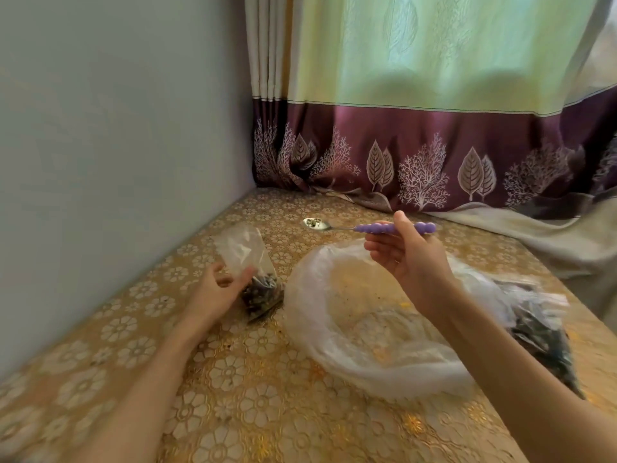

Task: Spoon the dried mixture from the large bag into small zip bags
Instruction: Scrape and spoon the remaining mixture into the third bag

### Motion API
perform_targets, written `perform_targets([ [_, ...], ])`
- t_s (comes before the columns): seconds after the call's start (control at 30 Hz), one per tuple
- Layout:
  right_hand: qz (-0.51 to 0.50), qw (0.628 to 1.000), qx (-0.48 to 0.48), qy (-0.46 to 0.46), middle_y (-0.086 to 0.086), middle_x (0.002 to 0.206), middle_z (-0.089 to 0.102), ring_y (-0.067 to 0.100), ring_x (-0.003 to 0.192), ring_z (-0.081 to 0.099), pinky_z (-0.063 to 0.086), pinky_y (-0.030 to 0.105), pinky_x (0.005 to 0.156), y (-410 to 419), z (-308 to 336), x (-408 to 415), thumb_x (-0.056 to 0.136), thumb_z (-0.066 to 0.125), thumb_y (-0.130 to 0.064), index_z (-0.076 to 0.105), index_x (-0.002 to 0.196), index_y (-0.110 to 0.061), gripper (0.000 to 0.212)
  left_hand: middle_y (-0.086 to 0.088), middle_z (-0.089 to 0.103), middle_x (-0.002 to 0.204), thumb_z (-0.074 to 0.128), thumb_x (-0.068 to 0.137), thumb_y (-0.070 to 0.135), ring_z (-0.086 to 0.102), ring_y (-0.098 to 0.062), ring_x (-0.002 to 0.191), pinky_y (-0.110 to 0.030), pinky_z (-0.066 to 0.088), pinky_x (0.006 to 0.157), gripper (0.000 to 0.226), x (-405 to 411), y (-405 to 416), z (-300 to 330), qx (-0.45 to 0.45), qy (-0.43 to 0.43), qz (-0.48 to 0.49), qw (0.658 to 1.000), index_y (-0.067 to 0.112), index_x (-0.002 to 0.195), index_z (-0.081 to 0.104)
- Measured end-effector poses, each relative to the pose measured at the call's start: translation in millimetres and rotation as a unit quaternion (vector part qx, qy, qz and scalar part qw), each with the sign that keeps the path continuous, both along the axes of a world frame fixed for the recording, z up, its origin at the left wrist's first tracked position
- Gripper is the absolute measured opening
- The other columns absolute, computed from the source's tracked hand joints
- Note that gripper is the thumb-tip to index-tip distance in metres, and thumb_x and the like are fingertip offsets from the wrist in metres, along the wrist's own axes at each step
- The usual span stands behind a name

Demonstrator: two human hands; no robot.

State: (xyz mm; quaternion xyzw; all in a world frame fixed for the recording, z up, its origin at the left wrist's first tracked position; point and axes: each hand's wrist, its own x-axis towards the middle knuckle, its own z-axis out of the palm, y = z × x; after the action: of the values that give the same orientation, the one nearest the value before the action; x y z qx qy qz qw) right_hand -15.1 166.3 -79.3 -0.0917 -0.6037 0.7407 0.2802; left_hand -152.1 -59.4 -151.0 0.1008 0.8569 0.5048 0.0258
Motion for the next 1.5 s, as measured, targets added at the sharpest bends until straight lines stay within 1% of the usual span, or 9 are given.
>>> perform_targets([
  [0.13, 0.014, 1.000, 0.008, -0.013, 0.008, 0.089, 0.075, 0.013, 0.069, 0.067, 0.053, 0.020, 0.060, -6.3, 5.9, -19.5, 0.100, 0.042, -0.024, 0.069, 0.075, -0.005, 0.041, -0.005, 0.042, 0.144, 0.057, 0.047, 0.081, 0.046, -0.026, 0.125, -0.043, 0.035, 0.102, 0.122, -1.6, 9.4, -9.4, -0.045, 0.002, -0.059, 0.997, 0.024, 0.146, 0.014],
  [0.23, 0.031, 0.999, 0.004, -0.019, 0.007, 0.089, 0.075, 0.012, 0.071, 0.068, 0.054, 0.020, 0.062, -7.8, 8.8, -31.8, 0.100, 0.043, -0.024, 0.068, 0.079, -0.004, 0.039, -0.002, 0.038, 0.146, 0.075, 0.059, 0.059, 0.043, -0.022, 0.127, -0.037, 0.033, 0.102, 0.111, -2.8, 12.5, -19.1, -0.025, 0.034, -0.081, 0.996, 0.032, 0.145, 0.010],
  [0.37, 0.065, 0.998, -0.006, -0.007, 0.008, 0.093, 0.075, 0.012, 0.073, 0.068, 0.055, 0.020, 0.065, -8.6, 14.2, -42.8, 0.100, 0.044, -0.025, 0.068, 0.082, -0.004, 0.037, -0.001, 0.037, 0.146, 0.079, 0.066, 0.044, 0.040, -0.015, 0.123, -0.032, 0.030, 0.097, 0.100, -4.7, 11.7, -21.9, 0.011, 0.064, -0.125, 0.990, 0.041, 0.141, 0.013],
  [0.6, 0.104, 0.994, 0.032, 0.008, 0.010, 0.095, 0.074, 0.013, 0.075, 0.070, 0.054, 0.020, 0.065, -12.0, 22.8, -51.6, 0.098, 0.047, -0.023, 0.067, 0.085, -0.005, 0.031, 0.003, 0.039, 0.142, 0.080, 0.068, 0.030, 0.035, -0.005, 0.117, -0.027, 0.027, 0.097, 0.094, -6.1, 9.7, -20.1, 0.030, 0.077, -0.169, 0.982, 0.032, 0.142, 0.020],
  [0.73, 0.138, 0.987, 0.081, -0.013, 0.005, 0.090, 0.075, 0.012, 0.077, 0.069, 0.054, 0.020, 0.066, -14.2, 21.9, -48.8, 0.097, 0.050, -0.022, 0.075, 0.081, -0.012, 0.031, 0.014, 0.040, 0.124, 0.080, 0.069, 0.026, 0.036, -0.003, 0.117, -0.023, 0.028, 0.095, 0.090, -6.4, 6.4, -18.8, 0.040, 0.078, -0.176, 0.981, 0.033, 0.140, 0.024],
  [0.83, 0.165, 0.981, 0.096, -0.027, 0.006, 0.096, 0.074, 0.015, 0.077, 0.068, 0.054, 0.022, 0.064, -13.9, 18.3, -42.8, 0.096, 0.050, -0.015, 0.065, 0.102, -0.009, 0.017, 0.015, 0.039, 0.121, 0.079, 0.070, 0.026, 0.038, -0.006, 0.116, -0.025, 0.030, 0.097, 0.090, -6.8, 5.2, -19.2, 0.048, 0.063, -0.173, 0.982, 0.031, 0.140, 0.024],
  [0.93, 0.177, 0.976, 0.129, -0.015, 0.010, 0.102, 0.073, 0.015, 0.078, 0.068, 0.054, 0.022, 0.065, -16.0, 17.2, -36.5, 0.096, 0.050, -0.011, 0.059, 0.108, -0.006, 0.016, 0.013, 0.041, 0.121, 0.079, 0.069, 0.028, 0.040, -0.008, 0.115, -0.025, 0.030, 0.095, 0.088, -7.2, 4.5, -21.0, 0.046, 0.062, -0.164, 0.983, 0.033, 0.138, 0.026],
  [1.27, 0.125, 0.981, 0.148, 0.011, 0.011, 0.105, 0.072, 0.017, 0.075, 0.064, 0.048, 0.022, 0.063, -24.0, 12.2, -24.0, 0.095, 0.051, -0.009, 0.060, 0.109, -0.004, 0.018, 0.001, 0.042, 0.139, 0.077, 0.071, 0.032, 0.038, -0.007, 0.114, -0.032, 0.031, 0.100, 0.081, -0.5, 4.9, -22.6, 0.024, 0.107, -0.146, 0.983, 0.035, 0.137, 0.029],
  [1.5, 0.024, 0.999, 0.001, 0.038, 0.008, 0.097, 0.074, 0.011, 0.071, 0.065, 0.050, 0.018, 0.059, -2.7, 12.7, 4.9, 0.096, 0.050, -0.022, 0.066, 0.092, -0.007, 0.023, -0.004, 0.046, 0.135, 0.077, 0.072, 0.024, 0.045, -0.013, 0.110, -0.035, 0.041, 0.095, 0.077, 8.8, 2.9, -11.6, 0.100, 0.127, -0.074, 0.984, 0.026, 0.137, 0.035],
])
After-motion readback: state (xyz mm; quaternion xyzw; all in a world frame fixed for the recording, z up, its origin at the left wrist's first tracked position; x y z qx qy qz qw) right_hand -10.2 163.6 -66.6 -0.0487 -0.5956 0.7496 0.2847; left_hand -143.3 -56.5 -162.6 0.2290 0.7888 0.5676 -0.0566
